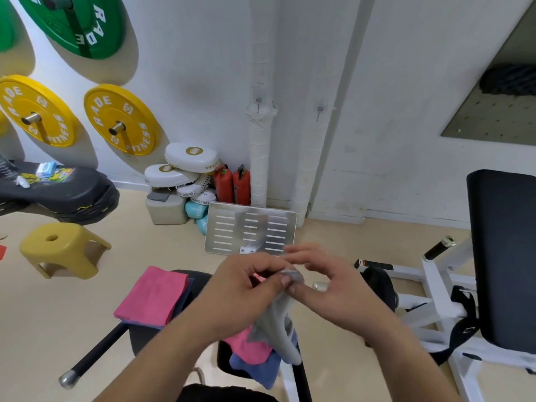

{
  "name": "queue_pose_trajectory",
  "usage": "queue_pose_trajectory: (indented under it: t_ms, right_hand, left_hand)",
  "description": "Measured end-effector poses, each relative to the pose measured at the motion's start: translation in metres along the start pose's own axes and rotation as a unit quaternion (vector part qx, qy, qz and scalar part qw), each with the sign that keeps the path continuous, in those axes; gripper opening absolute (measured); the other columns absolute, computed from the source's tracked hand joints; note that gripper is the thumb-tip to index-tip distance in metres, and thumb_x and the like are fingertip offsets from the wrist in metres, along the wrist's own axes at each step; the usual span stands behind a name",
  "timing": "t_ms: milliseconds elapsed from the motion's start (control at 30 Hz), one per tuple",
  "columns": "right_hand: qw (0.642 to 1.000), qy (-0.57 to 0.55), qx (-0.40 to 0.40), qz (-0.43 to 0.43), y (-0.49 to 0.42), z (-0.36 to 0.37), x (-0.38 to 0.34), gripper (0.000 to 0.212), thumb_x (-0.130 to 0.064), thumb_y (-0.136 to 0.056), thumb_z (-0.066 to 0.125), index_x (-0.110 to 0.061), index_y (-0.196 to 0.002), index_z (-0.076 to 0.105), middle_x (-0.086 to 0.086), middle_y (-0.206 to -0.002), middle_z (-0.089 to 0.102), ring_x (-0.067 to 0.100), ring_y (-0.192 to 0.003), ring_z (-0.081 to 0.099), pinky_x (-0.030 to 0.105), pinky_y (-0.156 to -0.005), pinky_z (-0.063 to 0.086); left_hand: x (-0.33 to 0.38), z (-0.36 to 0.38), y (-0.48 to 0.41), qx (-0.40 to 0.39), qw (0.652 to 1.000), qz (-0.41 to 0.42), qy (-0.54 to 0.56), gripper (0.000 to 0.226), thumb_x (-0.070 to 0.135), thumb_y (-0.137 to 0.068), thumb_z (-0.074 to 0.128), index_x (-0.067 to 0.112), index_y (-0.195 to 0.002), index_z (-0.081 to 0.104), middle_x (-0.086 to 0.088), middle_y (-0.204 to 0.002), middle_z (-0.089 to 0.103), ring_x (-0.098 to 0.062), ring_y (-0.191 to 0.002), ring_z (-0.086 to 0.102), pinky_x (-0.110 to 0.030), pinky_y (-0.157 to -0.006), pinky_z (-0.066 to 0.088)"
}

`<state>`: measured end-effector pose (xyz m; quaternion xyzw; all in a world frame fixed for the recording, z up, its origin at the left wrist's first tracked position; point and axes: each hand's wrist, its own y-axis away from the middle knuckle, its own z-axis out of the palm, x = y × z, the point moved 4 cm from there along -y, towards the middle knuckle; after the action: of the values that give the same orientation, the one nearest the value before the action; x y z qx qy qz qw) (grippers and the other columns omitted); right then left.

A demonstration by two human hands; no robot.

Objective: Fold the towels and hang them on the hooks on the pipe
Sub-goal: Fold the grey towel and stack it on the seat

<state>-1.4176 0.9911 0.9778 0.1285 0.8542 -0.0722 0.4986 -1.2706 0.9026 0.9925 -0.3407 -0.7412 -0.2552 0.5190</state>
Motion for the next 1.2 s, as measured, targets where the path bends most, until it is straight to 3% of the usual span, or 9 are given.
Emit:
queue_pose_trajectory:
  t_ms: [167, 300, 467, 567, 733, 900, 1000, 1100, 1200]
  right_hand:
    - [0.996, 0.016, -0.084, 0.001, -0.017, -0.018, -0.009, 0.022, -0.027, -0.077, 0.089, -0.017, -0.082, 0.07, -0.004, -0.089, 0.074, 0.008, -0.092, 0.068, 0.023, -0.089, 0.05]
    - [0.988, 0.052, -0.141, 0.025, -0.021, -0.011, 0.018, 0.024, -0.032, -0.08, 0.086, -0.015, -0.084, 0.07, 0.005, -0.086, 0.071, 0.024, -0.089, 0.066, 0.034, -0.083, 0.053]
    - [0.954, 0.167, -0.215, 0.124, -0.011, -0.016, 0.078, 0.053, -0.062, -0.072, 0.079, -0.012, -0.084, 0.067, 0.016, -0.085, 0.066, 0.025, -0.075, 0.065, 0.043, -0.073, 0.055]
    - [0.958, 0.161, -0.143, 0.187, -0.01, -0.044, 0.095, 0.052, -0.054, -0.059, 0.09, -0.021, -0.064, 0.051, -0.001, -0.064, 0.045, 0.011, -0.058, 0.05, 0.032, -0.059, 0.047]
    - [0.961, 0.153, -0.092, 0.212, -0.011, -0.08, 0.1, 0.042, -0.032, -0.064, 0.092, -0.024, -0.057, 0.051, -0.017, -0.048, 0.043, -0.001, -0.046, 0.041, 0.013, -0.046, 0.033]
    - [0.985, -0.002, 0.025, 0.173, -0.004, -0.127, 0.104, 0.023, -0.035, -0.076, 0.089, -0.02, -0.07, 0.072, 0.01, -0.07, 0.064, 0.017, -0.071, 0.058, 0.035, -0.069, 0.05]
    - [0.964, -0.183, 0.113, 0.155, 0.003, -0.136, 0.106, 0.057, -0.049, -0.07, 0.089, 0.0, -0.094, 0.074, 0.024, -0.095, 0.071, 0.03, -0.092, 0.067, 0.058, -0.102, 0.051]
    - [0.923, -0.306, 0.18, 0.145, 0.004, -0.131, 0.102, 0.06, -0.05, -0.077, 0.081, 0.003, -0.103, 0.069, 0.019, -0.099, 0.069, 0.032, -0.091, 0.063, 0.052, -0.09, 0.052]
    - [0.906, -0.295, 0.247, 0.176, 0.005, -0.125, 0.103, 0.034, -0.04, -0.089, 0.071, -0.008, -0.099, 0.07, 0.012, -0.089, 0.066, 0.027, -0.083, 0.059, 0.045, -0.076, 0.052]
  left_hand:
    - [0.027, -0.031, -0.006, 0.012, 0.999, 0.047, -0.025, 0.02, 0.006, -0.088, 0.077, 0.026, -0.088, 0.083, 0.014, -0.081, 0.078, 0.004, -0.074, 0.067, -0.01, -0.069, 0.048]
    - [0.025, -0.045, -0.004, 0.092, 0.995, 0.041, -0.004, 0.02, 0.005, -0.09, 0.075, 0.024, -0.09, 0.082, 0.018, -0.074, 0.074, 0.003, -0.062, 0.058, -0.009, -0.063, 0.046]
    - [0.002, -0.065, -0.008, 0.201, 0.979, 0.008, 0.016, 0.022, 0.01, -0.092, 0.073, 0.031, -0.091, 0.082, 0.009, -0.086, 0.079, -0.008, -0.078, 0.067, -0.012, -0.073, 0.051]
    - [-0.016, -0.059, -0.013, 0.241, 0.97, -0.021, 0.024, 0.021, 0.011, -0.092, 0.073, 0.03, -0.092, 0.081, 0.012, -0.086, 0.078, 0.004, -0.075, 0.064, -0.007, -0.07, 0.048]
    - [-0.038, -0.042, -0.022, 0.253, 0.967, -0.035, 0.023, 0.024, 0.011, -0.093, 0.072, 0.034, -0.09, 0.078, 0.027, -0.083, 0.075, 0.011, -0.077, 0.066, -0.004, -0.071, 0.048]
    - [-0.044, -0.048, -0.027, 0.295, 0.952, -0.021, 0.077, 0.019, 0.008, -0.097, 0.067, 0.024, -0.096, 0.078, 0.025, -0.082, 0.077, 0.014, -0.072, 0.065, -0.002, -0.069, 0.049]
    - [-0.047, -0.048, -0.032, 0.271, 0.957, -0.027, 0.104, 0.019, 0.006, -0.098, 0.066, 0.02, -0.099, 0.078, 0.019, -0.084, 0.079, 0.008, -0.073, 0.066, -0.013, -0.076, 0.055]
    - [-0.044, -0.043, -0.036, 0.258, 0.959, -0.024, 0.11, 0.025, 0.005, -0.099, 0.064, 0.025, -0.1, 0.079, 0.013, -0.087, 0.08, 0.003, -0.075, 0.068, -0.029, -0.08, 0.057]
    - [-0.046, -0.035, -0.042, 0.24, 0.964, -0.044, 0.104, 0.031, 0.003, -0.099, 0.062, 0.031, -0.102, 0.077, 0.014, -0.087, 0.08, 0.002, -0.075, 0.07, -0.034, -0.08, 0.059]
